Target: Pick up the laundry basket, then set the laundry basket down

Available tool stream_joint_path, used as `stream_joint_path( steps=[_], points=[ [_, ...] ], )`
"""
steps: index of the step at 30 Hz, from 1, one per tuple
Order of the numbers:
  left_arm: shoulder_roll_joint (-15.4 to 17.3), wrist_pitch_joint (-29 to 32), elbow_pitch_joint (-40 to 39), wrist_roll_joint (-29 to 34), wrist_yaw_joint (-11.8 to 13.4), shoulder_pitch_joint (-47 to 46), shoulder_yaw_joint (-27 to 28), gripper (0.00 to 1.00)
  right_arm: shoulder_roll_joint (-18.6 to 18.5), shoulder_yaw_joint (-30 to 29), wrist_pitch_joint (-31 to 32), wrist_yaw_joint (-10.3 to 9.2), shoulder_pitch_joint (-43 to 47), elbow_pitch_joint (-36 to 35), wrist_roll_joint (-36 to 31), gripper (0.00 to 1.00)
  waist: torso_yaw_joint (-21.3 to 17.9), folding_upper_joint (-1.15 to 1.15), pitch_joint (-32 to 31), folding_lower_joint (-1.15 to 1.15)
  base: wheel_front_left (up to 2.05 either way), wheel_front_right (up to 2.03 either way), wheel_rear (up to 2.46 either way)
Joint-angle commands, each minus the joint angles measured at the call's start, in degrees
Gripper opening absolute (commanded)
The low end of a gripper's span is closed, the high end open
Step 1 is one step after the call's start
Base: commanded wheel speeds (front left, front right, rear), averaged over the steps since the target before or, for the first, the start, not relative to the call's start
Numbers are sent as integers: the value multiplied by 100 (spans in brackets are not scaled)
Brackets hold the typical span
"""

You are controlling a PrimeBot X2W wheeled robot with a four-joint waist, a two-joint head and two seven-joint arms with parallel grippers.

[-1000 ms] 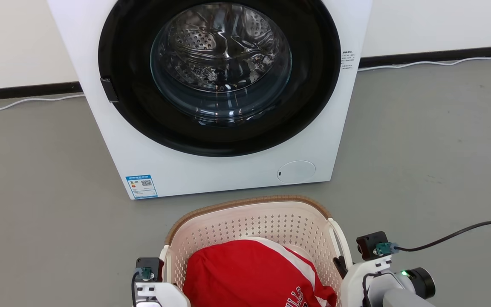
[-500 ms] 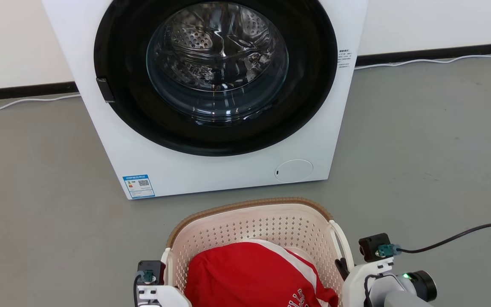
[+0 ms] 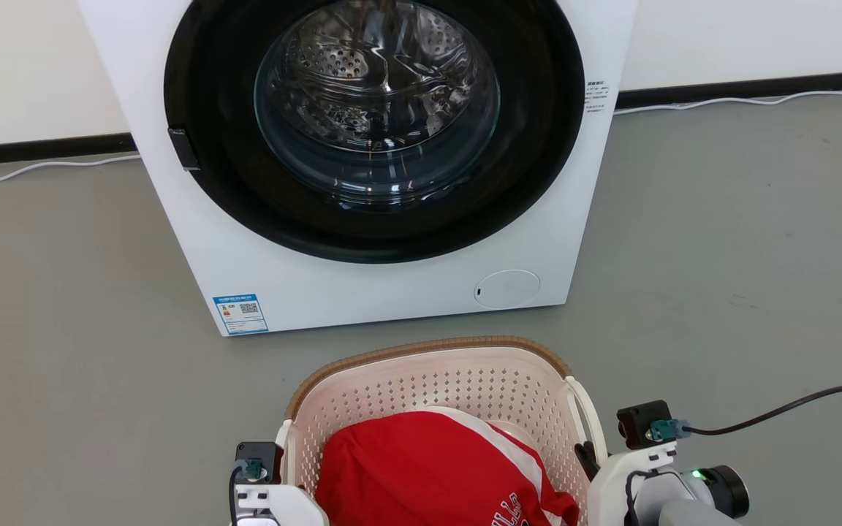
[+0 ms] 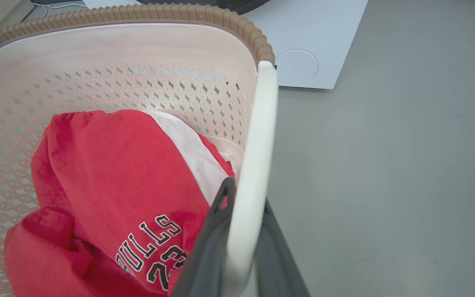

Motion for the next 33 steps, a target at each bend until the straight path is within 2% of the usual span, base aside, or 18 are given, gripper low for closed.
stream_joint_path(
  steps=[1,15,20,27,33],
  points=[
    [85,-93,-55,-9,-15,-300,34,0,-6,116,-150,-10,-162,-73,23,0,14,0,9,0,0,0,0],
    [85,-280,47,-118,51,-691,-102,0,-6,229,-376,-10,-304,-231,224,0,58,0,404,0,0,0,0],
    [145,-384,78,-106,77,-1018,-48,0,-6,271,-504,-10,-543,-321,258,0,45,0,801,0,0,0,0],
    [252,-462,35,-57,234,-1468,88,0,-6,183,-647,-10,-936,-399,247,0,43,0,1405,0,0,0,0],
    [517,-468,-472,207,464,-1828,306,0,-6,-208,-664,-10,-1343,-596,-9,0,39,0,2063,0,0,0,0]
  ],
)
